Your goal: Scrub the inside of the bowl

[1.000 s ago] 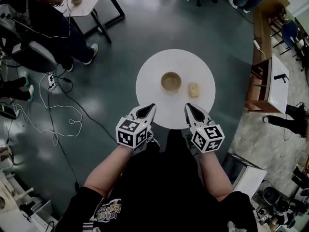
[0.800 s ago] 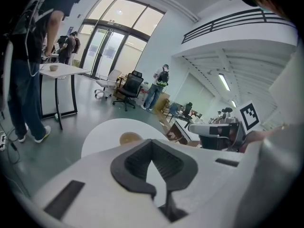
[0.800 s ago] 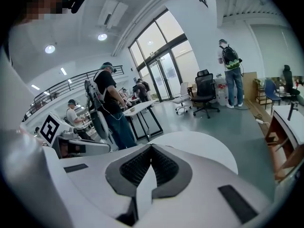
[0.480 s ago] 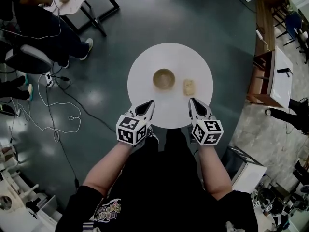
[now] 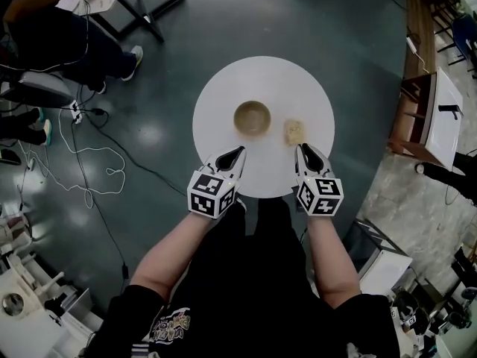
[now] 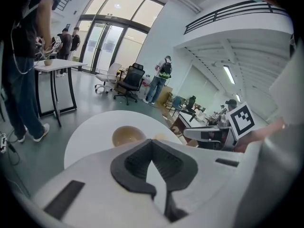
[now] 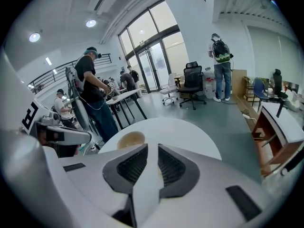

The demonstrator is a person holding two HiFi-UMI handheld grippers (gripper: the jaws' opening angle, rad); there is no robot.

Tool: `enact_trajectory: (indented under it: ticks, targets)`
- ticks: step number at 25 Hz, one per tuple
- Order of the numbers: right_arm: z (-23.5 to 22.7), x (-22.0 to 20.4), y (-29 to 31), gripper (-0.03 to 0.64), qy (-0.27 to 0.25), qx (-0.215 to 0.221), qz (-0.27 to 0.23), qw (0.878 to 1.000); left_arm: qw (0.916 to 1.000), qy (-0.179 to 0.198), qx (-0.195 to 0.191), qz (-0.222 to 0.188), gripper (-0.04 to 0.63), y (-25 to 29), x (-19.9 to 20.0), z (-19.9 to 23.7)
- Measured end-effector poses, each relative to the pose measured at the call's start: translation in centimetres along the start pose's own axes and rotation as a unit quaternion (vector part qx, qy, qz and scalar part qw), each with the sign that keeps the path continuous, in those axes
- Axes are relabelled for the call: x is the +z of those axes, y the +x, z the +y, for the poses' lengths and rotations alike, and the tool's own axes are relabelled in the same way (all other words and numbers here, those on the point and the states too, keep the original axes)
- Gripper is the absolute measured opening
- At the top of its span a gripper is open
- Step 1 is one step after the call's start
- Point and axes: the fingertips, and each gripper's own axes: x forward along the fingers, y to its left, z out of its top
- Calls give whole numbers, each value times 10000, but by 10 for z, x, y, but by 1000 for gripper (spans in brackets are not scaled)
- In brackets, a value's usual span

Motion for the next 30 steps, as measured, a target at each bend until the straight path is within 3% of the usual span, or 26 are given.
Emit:
enact_trajectory:
  ticks: [2,9,18,25,28,30]
  targets:
    - [-6,-6,9,135,7,3,121,9999,10000,-34,17,55,6,6,-4,1]
    - [-28,-38,44,238,-110,-220,713,9971,9996,-160,131,167,6,15,-13,8]
    - [-41,-66,76,253,-239,-435,1120,9925,9982,-298,461,253,6,17,-24,33]
    - [-54,-62,77,239,-346,-432,1094,9925,9957,-416,798,240,11,30,-23,47]
    - [-53,-52,71,233,-450,-410,979,9933,9934,-694,879,246,99,38,-23,62]
    - [-44,-44,72,232,-543,-325,890,9940,9921,-797,925,300,112,44,-24,77]
